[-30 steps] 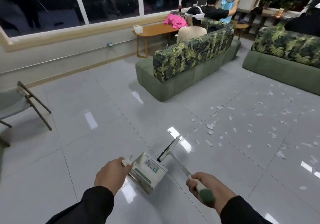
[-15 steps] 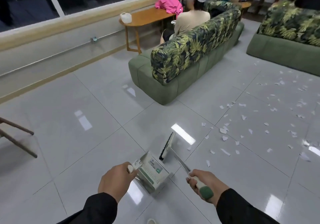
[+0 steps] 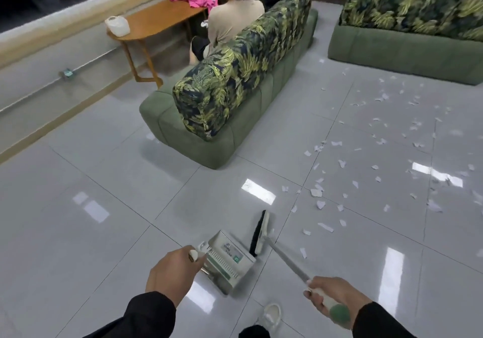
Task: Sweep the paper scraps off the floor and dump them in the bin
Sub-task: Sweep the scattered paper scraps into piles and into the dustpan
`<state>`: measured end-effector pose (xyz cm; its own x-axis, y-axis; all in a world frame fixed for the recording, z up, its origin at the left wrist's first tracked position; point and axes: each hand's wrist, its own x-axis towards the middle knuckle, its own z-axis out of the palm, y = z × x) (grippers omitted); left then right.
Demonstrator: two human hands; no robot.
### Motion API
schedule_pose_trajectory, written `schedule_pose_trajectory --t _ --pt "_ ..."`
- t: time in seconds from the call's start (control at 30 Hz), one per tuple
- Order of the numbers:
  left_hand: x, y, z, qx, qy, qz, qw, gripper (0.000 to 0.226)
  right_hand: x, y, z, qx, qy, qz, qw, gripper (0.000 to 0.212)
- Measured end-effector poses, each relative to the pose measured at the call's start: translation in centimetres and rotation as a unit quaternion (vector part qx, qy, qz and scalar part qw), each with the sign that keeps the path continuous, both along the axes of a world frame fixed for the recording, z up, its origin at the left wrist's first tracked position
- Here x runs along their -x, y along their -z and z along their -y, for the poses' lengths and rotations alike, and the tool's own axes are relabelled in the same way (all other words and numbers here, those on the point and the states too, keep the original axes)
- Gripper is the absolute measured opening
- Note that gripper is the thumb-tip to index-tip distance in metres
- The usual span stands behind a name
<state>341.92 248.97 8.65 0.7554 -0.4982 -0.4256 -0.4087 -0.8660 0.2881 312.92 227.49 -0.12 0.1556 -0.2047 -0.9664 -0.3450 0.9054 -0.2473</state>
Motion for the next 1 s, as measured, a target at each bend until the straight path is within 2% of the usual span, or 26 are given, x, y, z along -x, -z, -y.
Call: schedule_pose_trajectory --t 0.13,0.3,0.4,0.5,0.67,0.73,0.9,1.0 --pt "-1.6 0.6 7.3 -0.001 0.043 -0.004 0.999 0.043 4.4 -1.2 6.5 0.004 0.001 -0.036 0.999 0.037" --pt "-2.2 0.8 12.7 -0.003 0.083 -0.017 0.996 0.044 7.1 -3.4 11.0 0.076 -0.021 -0.084 0.993 0.022" --pt "-2.4 0.6 15.3 0.01 0.098 -0.022 0.995 0.043 7.9 -4.3 12.5 0.107 0.0 -0.098 0.989 0.022" --pt "-3.1 0.3 17.9 0.015 0.119 -0.018 0.993 0.048 8.1 -5.7 13.3 0.113 0.048 -0.104 0.987 0.013" --pt "-3.9 0.0 20.7 0.026 0.141 -0.016 0.99 0.05 7.7 -8.0 13.5 0.108 0.087 -0.09 0.986 0.027" --pt "-5.4 -0.5 22.1 0.037 0.144 -0.023 0.989 0.047 5.5 -8.9 14.1 0.1 0.112 -0.087 0.985 0.023" --pt "-8.9 -0.7 24.1 0.042 0.156 -0.045 0.986 0.041 -2.2 -9.7 14.7 0.081 0.131 -0.039 0.987 0.036" --pt "-12.1 -0.9 25.6 0.042 0.159 -0.048 0.985 0.039 -8.0 -9.6 15.5 0.065 0.161 -0.008 0.985 0.031"
